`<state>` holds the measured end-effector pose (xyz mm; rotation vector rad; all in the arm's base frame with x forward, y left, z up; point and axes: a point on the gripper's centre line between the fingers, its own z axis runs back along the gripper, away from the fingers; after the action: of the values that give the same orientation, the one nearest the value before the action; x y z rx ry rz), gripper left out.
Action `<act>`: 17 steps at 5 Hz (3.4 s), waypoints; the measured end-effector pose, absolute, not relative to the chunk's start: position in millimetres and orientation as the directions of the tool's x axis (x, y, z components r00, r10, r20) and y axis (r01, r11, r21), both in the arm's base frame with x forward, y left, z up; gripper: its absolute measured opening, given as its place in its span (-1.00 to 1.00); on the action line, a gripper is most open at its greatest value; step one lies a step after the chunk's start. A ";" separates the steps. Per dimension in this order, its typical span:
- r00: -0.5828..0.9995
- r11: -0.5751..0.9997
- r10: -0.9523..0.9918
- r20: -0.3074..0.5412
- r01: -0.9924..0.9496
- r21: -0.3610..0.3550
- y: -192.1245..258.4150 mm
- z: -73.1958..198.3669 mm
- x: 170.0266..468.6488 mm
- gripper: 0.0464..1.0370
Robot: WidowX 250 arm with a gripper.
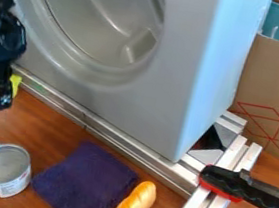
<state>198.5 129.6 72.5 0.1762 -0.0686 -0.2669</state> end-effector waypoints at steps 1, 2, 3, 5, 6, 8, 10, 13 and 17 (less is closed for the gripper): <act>0.973 0.959 -0.222 0.062 0.206 0.196 145.7 61.2 199.3 0.55; 0.983 0.967 -0.179 0.043 0.168 0.191 160.9 43.5 200.5 0.55; 0.989 0.976 -0.142 0.033 0.134 0.174 172.2 26.3 197.4 0.55; 0.996 0.985 -0.068 0.065 0.057 0.165 192.6 -5.3 202.6 0.55; 0.997 0.987 -0.057 0.055 0.048 0.152 198.0 -17.2 213.0 0.55; 0.996 0.990 -0.075 0.049 0.068 0.124 194.2 -26.7 246.7 0.55; 0.997 0.993 -0.058 0.050 0.052 0.110 196.5 -29.1 260.3 0.55; 0.999 0.998 0.019 0.032 -0.021 0.064 181.5 -20.7 244.1 0.93; 0.996 0.995 0.005 0.088 -0.014 0.102 151.4 64.9 222.1 0.93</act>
<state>222.1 151.4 64.9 0.1029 -0.0878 0.0094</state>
